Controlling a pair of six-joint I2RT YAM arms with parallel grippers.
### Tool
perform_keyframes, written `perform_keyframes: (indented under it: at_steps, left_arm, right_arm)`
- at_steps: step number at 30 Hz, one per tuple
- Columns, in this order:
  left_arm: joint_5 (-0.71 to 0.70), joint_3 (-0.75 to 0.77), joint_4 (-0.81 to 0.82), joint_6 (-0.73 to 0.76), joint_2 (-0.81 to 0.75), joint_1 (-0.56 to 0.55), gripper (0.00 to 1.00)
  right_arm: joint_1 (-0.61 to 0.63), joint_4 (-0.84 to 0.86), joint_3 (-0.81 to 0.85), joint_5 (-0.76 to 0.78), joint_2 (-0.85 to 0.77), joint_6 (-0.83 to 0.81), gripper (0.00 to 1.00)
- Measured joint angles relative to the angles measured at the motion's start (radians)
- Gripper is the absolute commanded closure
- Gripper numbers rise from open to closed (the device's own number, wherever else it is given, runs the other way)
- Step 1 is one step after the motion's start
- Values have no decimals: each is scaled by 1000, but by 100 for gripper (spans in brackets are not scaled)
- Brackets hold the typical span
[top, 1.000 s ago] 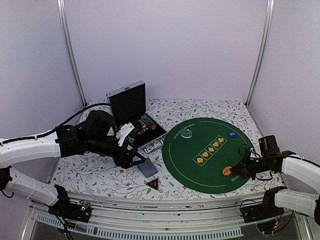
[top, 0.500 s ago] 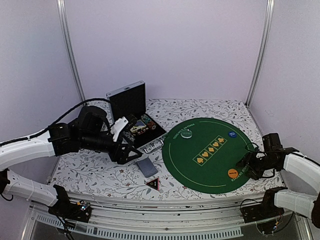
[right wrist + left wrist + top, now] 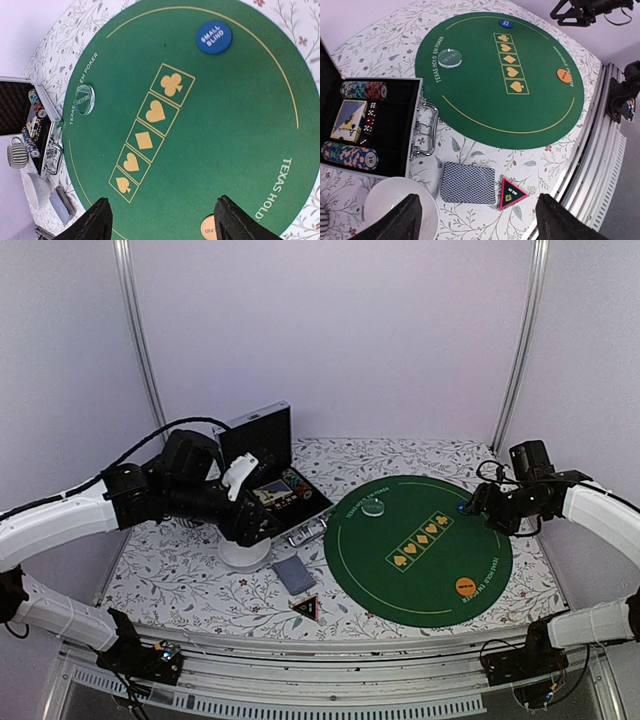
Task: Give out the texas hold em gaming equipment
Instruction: Pick up the pile of poker chips from the chip case.
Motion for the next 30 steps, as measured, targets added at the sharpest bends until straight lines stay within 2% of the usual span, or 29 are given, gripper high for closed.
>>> perform_keyframes:
  at_steps: [7, 11, 17, 19, 22, 26, 30]
  left_arm:
    - [-13, 101, -67, 19, 89, 85, 19]
    - [-13, 124, -116, 30, 112, 159, 19]
    - [-5, 137, -149, 53, 118, 293, 19]
    - [-5, 136, -146, 52, 117, 337, 19]
    - [5, 121, -127, 46, 103, 391, 19]
    - [9, 78, -92, 35, 55, 417, 18]
    - [5, 27, -62, 18, -14, 421, 16]
  right_arm:
    - [7, -13, 128, 109, 151, -112, 29]
    - [73, -35, 209, 167, 253, -153, 29]
    - [344, -49, 409, 206, 413, -192, 25]
    - [458, -50, 501, 211, 497, -205, 20]
    - [615, -50, 643, 212, 639, -222, 0]
    - [782, -60, 809, 193, 809, -246, 1]
    - [864, -77, 884, 172, 899, -245, 1]
